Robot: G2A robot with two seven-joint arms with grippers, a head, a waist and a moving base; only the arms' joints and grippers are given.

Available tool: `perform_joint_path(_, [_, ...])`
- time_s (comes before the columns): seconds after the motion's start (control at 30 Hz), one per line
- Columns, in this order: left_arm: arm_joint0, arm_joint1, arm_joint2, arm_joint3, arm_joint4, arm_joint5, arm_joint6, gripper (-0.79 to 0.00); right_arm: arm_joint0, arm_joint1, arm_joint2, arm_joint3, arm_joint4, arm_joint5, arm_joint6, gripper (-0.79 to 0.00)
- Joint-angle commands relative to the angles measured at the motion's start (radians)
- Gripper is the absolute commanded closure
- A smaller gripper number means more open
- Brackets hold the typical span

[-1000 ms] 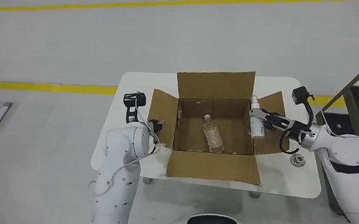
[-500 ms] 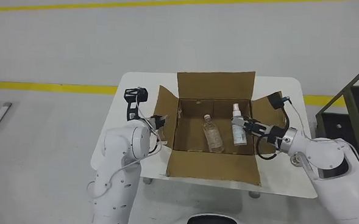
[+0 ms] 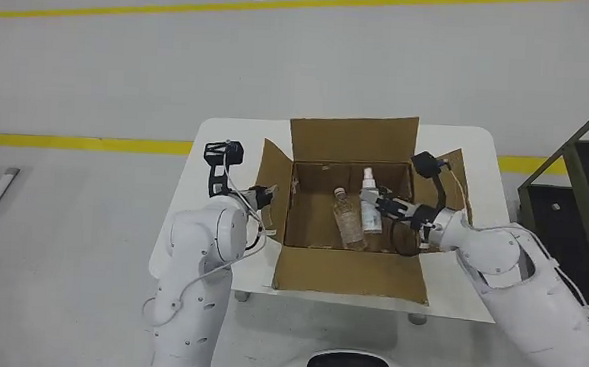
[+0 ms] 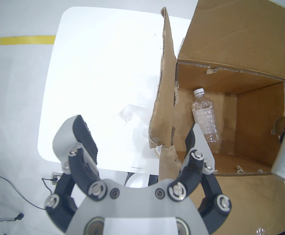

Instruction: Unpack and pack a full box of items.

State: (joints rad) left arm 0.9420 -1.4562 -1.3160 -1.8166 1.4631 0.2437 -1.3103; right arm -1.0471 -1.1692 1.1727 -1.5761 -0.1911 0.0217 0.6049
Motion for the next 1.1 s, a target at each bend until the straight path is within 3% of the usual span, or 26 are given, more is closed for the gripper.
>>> perform_joint_path(0.0, [0.0,0.0,0.0,0.0,0.0,0.0,0.0,-0.785,0.06,-0.015,-0.085,0.054,-0.072,0.04,-0.036,0.0])
perform_joint_path(0.33, [0.0,0.0,0.0,0.0,0.0,0.0,0.0,-0.785,0.298,-0.119,-0.373,0.34,-0.127,0.167,-0.059,0.0])
perform_joint_path(0.4, [0.0,0.0,0.0,0.0,0.0,0.0,0.0,-0.785,0.326,-0.139,-0.398,0.393,-0.097,0.17,-0.059,-0.055])
perform_joint_path(0.5, [0.0,0.0,0.0,0.0,0.0,0.0,0.0,-0.785,0.366,-0.164,-0.429,0.459,-0.081,0.158,-0.064,-0.323])
perform_joint_path(0.63, [0.0,0.0,0.0,0.0,0.0,0.0,0.0,-0.785,0.397,-0.184,-0.443,0.513,-0.063,0.132,-0.065,-0.573])
perform_joint_path(0.7, [0.0,0.0,0.0,0.0,0.0,0.0,0.0,-0.785,0.403,-0.187,-0.434,0.53,-0.051,0.114,-0.061,-0.785])
perform_joint_path(0.97, [0.0,0.0,0.0,0.0,0.0,0.0,0.0,-0.785,0.38,-0.151,-0.319,0.499,-0.078,0.061,-0.038,-0.785])
perform_joint_path(1.0, [0.0,0.0,0.0,0.0,0.0,0.0,0.0,-0.785,0.368,-0.14,-0.294,0.483,-0.097,0.057,-0.032,-0.736])
perform_joint_path(1.03, [0.0,0.0,0.0,0.0,0.0,0.0,0.0,-0.785,0.354,-0.129,-0.271,0.467,-0.118,0.057,-0.022,-0.61])
perform_joint_path(1.07, [0.0,0.0,0.0,0.0,0.0,0.0,0.0,-0.785,0.339,-0.118,-0.248,0.448,-0.131,0.056,-0.01,-0.56])
